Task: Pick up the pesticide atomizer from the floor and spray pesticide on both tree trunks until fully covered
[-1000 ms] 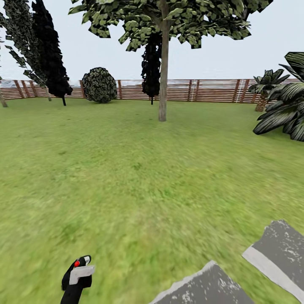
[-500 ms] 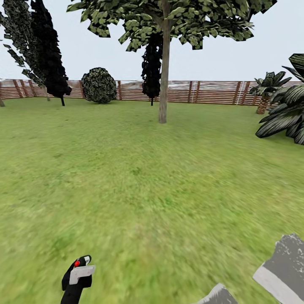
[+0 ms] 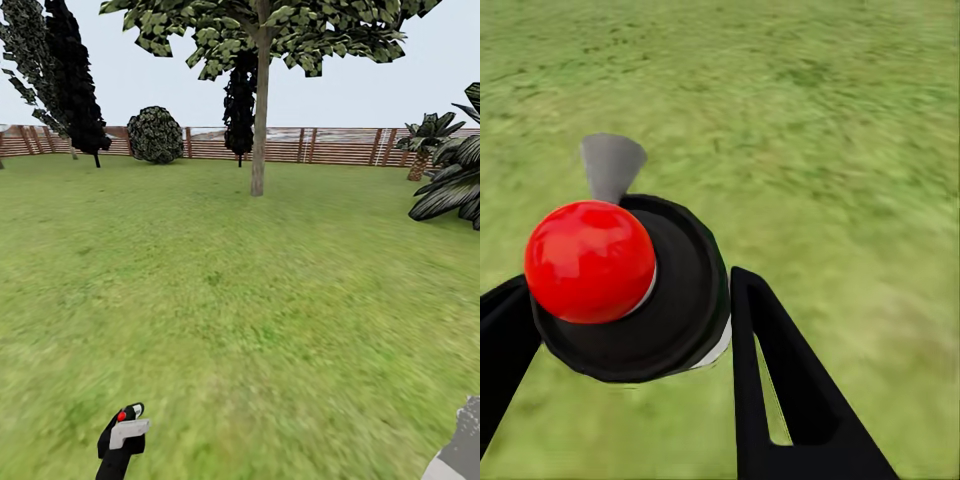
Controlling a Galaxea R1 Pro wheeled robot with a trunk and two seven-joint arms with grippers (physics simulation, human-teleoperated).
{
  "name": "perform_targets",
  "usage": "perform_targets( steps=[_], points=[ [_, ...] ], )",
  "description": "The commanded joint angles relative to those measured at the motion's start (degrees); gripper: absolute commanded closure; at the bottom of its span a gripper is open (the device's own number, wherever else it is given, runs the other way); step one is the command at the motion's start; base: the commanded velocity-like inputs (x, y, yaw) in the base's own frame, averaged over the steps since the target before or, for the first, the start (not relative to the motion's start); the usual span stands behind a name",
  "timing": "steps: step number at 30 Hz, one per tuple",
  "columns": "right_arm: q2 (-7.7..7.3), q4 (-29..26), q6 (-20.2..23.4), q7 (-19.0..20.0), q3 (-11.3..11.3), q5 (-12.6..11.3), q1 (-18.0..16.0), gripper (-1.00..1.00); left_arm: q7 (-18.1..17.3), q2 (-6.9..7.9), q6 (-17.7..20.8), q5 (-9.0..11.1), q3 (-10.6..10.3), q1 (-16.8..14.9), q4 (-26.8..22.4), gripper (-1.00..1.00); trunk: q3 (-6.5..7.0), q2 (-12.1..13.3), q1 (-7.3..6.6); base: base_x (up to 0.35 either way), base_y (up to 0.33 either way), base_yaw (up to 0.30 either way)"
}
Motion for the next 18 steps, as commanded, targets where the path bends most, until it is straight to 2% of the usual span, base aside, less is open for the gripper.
perform_targets(
  steps=[1,18],
  points=[
    [0.02,0.0,0.0,0.0,0.0,0.0,0.0,-1.0,0.0,0.0,0.0,0.0,0.0,0.0,0.0,1.0,0.0,0.0,0.0,0.34,0.0,0.0],
    [0.0,0.0,0.0,0.0,0.0,0.0,0.0,-1.0,0.0,0.0,0.0,0.0,0.0,0.0,0.0,1.0,0.0,0.0,0.0,0.34,0.0,0.0]
  ],
)
